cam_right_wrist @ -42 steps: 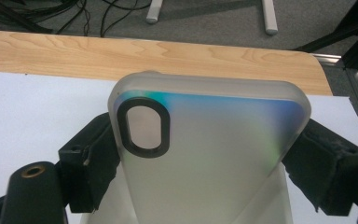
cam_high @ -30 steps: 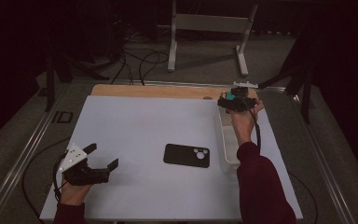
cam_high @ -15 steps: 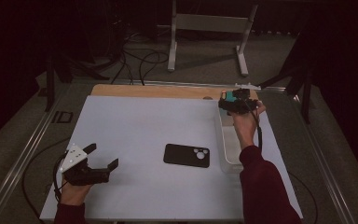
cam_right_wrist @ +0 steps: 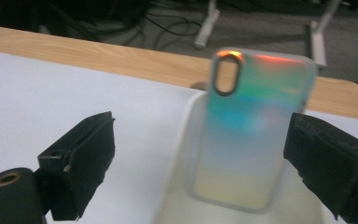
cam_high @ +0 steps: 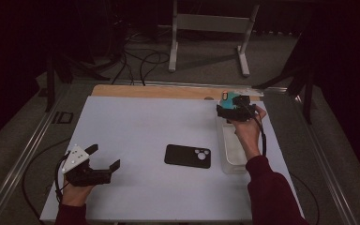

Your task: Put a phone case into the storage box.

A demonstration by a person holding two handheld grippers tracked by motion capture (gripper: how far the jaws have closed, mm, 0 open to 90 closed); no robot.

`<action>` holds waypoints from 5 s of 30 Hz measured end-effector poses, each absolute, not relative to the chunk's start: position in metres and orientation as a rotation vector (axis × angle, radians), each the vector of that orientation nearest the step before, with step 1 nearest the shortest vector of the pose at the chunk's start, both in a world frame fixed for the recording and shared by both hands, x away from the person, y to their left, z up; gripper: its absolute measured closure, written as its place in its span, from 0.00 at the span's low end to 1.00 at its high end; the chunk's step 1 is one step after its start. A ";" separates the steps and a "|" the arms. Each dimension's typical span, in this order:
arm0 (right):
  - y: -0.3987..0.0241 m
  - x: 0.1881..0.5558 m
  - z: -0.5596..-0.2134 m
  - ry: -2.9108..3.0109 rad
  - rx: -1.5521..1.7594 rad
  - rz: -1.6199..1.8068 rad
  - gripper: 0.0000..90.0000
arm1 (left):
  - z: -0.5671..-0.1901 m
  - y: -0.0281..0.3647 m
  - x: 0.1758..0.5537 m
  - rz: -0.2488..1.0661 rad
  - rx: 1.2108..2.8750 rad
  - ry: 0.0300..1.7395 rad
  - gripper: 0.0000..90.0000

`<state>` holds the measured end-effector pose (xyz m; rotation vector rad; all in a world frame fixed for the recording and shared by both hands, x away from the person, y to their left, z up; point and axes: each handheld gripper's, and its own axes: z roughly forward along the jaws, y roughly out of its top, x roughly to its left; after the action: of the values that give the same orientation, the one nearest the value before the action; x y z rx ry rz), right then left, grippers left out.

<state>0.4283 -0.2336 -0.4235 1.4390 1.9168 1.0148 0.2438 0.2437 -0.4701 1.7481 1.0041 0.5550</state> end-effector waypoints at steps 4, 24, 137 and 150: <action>-0.227 0.416 -0.419 1.969 1.369 1.050 0.10 | -0.470 0.243 0.244 0.553 1.749 1.005 0.00; -0.222 0.348 -0.419 2.033 1.202 1.267 0.10 | -0.471 0.243 0.244 0.550 1.750 1.007 0.00; -0.267 0.251 -0.464 1.870 1.136 1.464 0.10 | -0.502 0.085 0.379 0.267 2.097 0.828 1.00; -0.268 0.251 -0.464 1.869 1.138 1.470 0.10 | -0.523 0.067 0.394 0.207 2.178 0.848 1.00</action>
<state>0.2507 -0.2679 -0.4639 1.1378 1.8693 1.4697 0.3941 0.0669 -0.5229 2.1779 0.8478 0.2073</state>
